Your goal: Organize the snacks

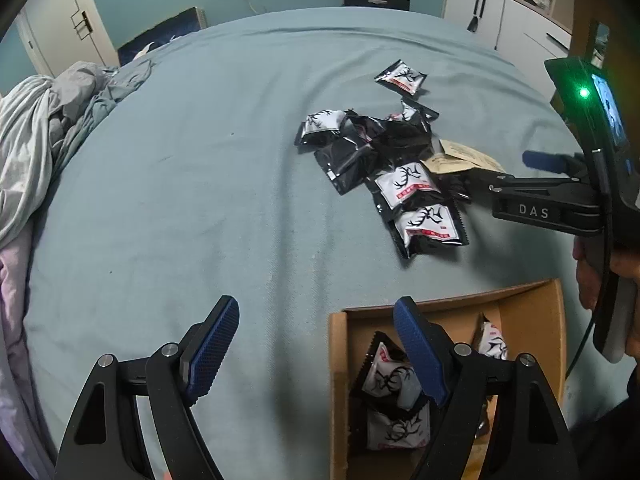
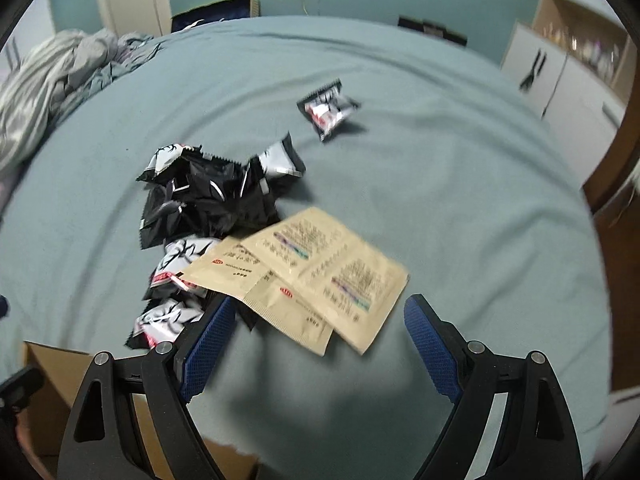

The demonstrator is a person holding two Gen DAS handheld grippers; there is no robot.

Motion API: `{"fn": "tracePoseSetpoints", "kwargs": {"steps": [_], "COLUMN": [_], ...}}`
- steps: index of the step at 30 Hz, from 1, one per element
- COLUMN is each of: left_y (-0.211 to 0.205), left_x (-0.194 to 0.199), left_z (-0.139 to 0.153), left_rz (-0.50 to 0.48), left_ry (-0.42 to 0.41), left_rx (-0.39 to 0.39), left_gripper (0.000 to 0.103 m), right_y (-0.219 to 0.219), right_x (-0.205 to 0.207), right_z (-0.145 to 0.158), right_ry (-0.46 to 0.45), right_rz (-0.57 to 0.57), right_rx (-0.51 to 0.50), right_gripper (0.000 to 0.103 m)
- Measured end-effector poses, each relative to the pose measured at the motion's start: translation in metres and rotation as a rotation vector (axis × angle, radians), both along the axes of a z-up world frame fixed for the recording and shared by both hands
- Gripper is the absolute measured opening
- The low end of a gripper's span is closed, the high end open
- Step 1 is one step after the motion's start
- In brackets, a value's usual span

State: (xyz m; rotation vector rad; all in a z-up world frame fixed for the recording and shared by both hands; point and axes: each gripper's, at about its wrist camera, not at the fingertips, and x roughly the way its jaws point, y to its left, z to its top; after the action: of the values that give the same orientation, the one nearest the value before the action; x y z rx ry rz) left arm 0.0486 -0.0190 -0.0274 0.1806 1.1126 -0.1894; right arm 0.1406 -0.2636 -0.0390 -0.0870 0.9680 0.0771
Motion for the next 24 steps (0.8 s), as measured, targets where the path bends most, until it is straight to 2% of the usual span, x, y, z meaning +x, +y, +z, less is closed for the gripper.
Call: {"fn": "tracePoseSetpoints", "kwargs": {"steps": [1, 2, 3, 4, 8, 10, 12, 16, 20, 24], "left_y": [0.000, 0.001, 0.001, 0.001, -0.001, -0.004, -0.004, -0.018, -0.059, -0.095], "left_x": [0.000, 0.001, 0.001, 0.001, -0.001, -0.003, -0.002, 0.010, 0.028, 0.055], "left_z": [0.000, 0.000, -0.001, -0.001, 0.001, 0.005, 0.011, 0.019, 0.013, -0.012], "left_rz": [0.003, 0.006, 0.006, 0.006, -0.001, -0.002, 0.001, -0.047, -0.172, -0.224], "left_ry": [-0.004, -0.009, -0.012, -0.013, -0.036, -0.058, -0.057, 0.019, 0.073, 0.178], "left_rx": [0.004, 0.009, 0.010, 0.008, 0.031, 0.059, 0.040, -0.021, 0.036, 0.051], "left_gripper": [0.081, 0.081, 0.081, 0.081, 0.081, 0.081, 0.081, 0.086, 0.093, 0.094], "right_y": [0.002, 0.005, 0.006, 0.008, 0.012, 0.009, 0.001, -0.020, -0.045, -0.066], "right_x": [0.000, 0.000, 0.001, 0.000, -0.005, -0.009, -0.020, -0.046, -0.086, -0.132], "right_z": [0.001, -0.001, -0.002, -0.004, -0.001, 0.009, 0.024, 0.049, 0.070, 0.087], "right_ry": [-0.011, -0.011, -0.005, -0.001, -0.039, -0.059, -0.087, -0.122, -0.150, -0.223], "right_rz": [0.013, 0.021, 0.031, 0.039, 0.046, 0.034, 0.018, -0.024, -0.084, -0.136], "right_rx": [-0.017, -0.023, -0.030, -0.030, -0.037, -0.007, 0.067, 0.240, 0.383, 0.437], "right_gripper": [0.076, 0.056, 0.045, 0.028, 0.008, 0.003, 0.001, 0.001, 0.001, 0.001]}}
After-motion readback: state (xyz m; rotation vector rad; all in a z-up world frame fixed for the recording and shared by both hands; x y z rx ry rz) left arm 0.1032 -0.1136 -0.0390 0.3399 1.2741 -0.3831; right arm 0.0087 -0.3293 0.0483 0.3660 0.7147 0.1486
